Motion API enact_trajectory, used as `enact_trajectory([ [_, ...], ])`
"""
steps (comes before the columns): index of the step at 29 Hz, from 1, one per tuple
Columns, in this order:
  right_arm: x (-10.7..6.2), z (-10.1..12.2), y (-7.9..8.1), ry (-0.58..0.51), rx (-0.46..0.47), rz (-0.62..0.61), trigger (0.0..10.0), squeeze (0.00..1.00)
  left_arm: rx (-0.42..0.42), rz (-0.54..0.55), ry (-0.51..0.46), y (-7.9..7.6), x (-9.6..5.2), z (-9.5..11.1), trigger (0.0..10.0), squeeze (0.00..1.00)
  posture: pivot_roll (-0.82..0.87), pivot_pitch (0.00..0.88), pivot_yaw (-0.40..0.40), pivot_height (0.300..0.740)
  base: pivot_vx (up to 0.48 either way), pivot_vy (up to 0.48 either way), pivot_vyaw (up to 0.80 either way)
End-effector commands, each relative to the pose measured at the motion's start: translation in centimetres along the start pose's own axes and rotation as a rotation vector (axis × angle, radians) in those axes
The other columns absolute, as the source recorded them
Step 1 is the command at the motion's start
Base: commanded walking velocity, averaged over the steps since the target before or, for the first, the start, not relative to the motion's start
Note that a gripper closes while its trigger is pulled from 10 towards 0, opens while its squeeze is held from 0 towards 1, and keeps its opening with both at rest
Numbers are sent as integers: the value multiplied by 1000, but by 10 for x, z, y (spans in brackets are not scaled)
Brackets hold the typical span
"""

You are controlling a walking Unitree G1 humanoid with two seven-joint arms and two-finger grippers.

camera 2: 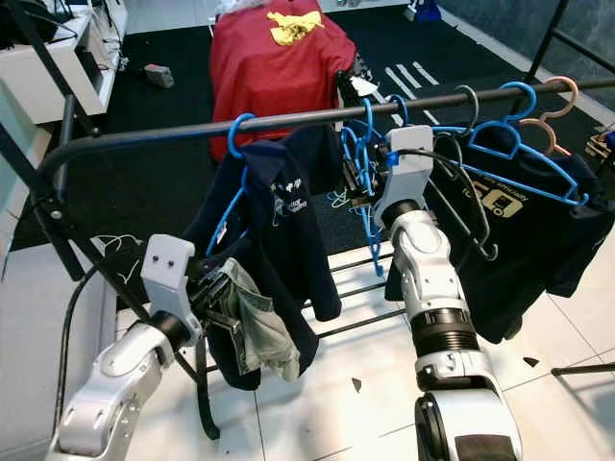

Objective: Hang hanger

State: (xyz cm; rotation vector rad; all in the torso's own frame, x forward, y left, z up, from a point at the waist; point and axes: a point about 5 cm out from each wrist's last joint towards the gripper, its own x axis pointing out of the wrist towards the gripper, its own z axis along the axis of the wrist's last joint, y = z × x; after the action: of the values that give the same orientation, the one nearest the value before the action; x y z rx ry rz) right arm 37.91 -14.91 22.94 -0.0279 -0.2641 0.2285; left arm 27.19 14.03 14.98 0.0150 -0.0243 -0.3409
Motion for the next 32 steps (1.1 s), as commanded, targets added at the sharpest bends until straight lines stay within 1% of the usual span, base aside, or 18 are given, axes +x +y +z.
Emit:
enact_trajectory([
  [1,-2,-2,2,10,-2,3,10000,0,2,-10,25,1,-1,-4,10000,0,43,138,37,740,0,0,0],
  [6,-2,-2,3,14,11,2,10000,0,9,-13,24,2,2,-3,10000,0,39,127,41,740,0,0,0],
  [9,6,-2,4,39,54,35,10000,0,21,-8,23,5,6,-2,10000,0,40,123,39,740,0,0,0],
  [12,7,-2,5,46,59,40,10000,0,21,-7,22,6,7,-2,10000,0,40,123,39,740,0,0,0],
  [13,10,-3,6,63,62,57,10000,0,24,-4,22,7,7,-2,10000,0,39,123,35,740,0,0,0],
  [15,15,-3,8,85,59,81,10000,0,29,1,22,8,6,-2,10000,0,41,123,32,740,0,0,0],
  [21,19,-3,9,97,56,94,10000,0,31,6,23,9,6,-2,10000,0,43,125,28,740,0,0,0],
  [23,23,-5,10,119,51,108,10000,0,32,10,23,10,5,-2,10000,0,47,128,26,740,0,0,0],
  [28,26,-7,10,144,42,120,10000,0,33,12,25,11,4,-2,10000,0,47,129,27,740,0,0,0],
  [29,26,-8,9,157,39,121,9020,0,33,12,27,11,4,-3,10000,0,48,130,26,740,0,0,0],
  [30,26,-8,9,157,39,121,9020,0,33,12,27,11,4,-3,10000,0,48,130,26,740,0,0,0],
  [31,26,-11,8,177,34,121,4902,0,33,10,28,11,3,-3,10000,0,49,127,27,740,0,0,0],
  [32,26,-13,7,192,35,116,4745,0,33,8,29,11,3,-3,10000,0,50,127,28,740,0,0,0],
])
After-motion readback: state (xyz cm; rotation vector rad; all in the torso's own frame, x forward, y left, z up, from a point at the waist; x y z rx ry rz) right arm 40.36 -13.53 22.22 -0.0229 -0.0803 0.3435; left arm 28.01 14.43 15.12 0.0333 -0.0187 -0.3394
